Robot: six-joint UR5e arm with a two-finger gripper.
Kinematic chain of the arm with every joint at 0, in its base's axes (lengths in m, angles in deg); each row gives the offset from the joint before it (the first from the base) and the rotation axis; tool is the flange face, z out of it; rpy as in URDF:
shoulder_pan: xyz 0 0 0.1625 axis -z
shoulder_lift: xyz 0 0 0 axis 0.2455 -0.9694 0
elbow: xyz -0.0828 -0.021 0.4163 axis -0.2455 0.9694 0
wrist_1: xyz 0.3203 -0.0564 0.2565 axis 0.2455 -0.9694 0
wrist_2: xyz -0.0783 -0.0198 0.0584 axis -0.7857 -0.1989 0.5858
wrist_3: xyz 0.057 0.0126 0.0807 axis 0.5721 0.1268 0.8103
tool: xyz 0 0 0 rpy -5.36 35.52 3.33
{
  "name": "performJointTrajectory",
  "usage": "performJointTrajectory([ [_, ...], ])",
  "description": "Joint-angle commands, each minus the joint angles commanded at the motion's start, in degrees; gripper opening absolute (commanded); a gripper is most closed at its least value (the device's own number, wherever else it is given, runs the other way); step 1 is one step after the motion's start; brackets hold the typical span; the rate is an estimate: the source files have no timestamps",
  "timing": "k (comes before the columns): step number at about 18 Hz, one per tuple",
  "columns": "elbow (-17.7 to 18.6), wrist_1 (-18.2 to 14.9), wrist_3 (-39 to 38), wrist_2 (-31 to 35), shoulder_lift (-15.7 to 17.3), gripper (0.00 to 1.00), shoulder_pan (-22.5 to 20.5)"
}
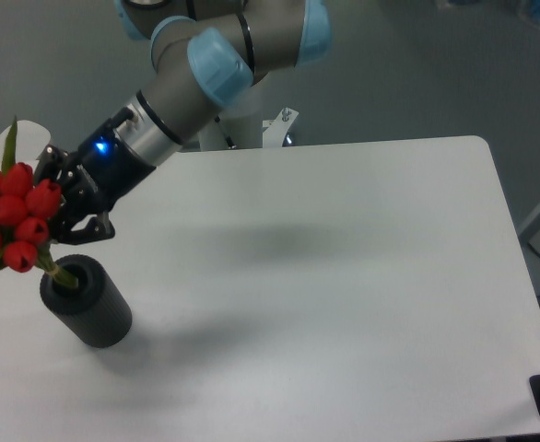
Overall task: Insert the flowers into the vase
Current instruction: 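Lower the tulip stems down into the black vase, then open the gripper to release the tulips in the vase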
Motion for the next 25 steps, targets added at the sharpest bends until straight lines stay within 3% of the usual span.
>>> performJointTrajectory([
  [13, 2.6, 0.0, 4.3, 0.0, -5.3, 0.36, -0.8],
  [16, 2.6, 0.0, 4.5, 0.0, -5.5, 0.51, -0.8],
  [18, 2.6, 0.0, 4.8, 0.0, -6.1, 0.81, -0.9],
  [19, 2.6, 0.0, 5.0, 0.0, -6.1, 0.88, -1.0],
  [22, 2.7, 0.0, 5.2, 0.0, -6.1, 1.0, -1.1],
  [25, 3.2, 0.2, 6.1, 0.0, -6.1, 1.0, -1.5],
])
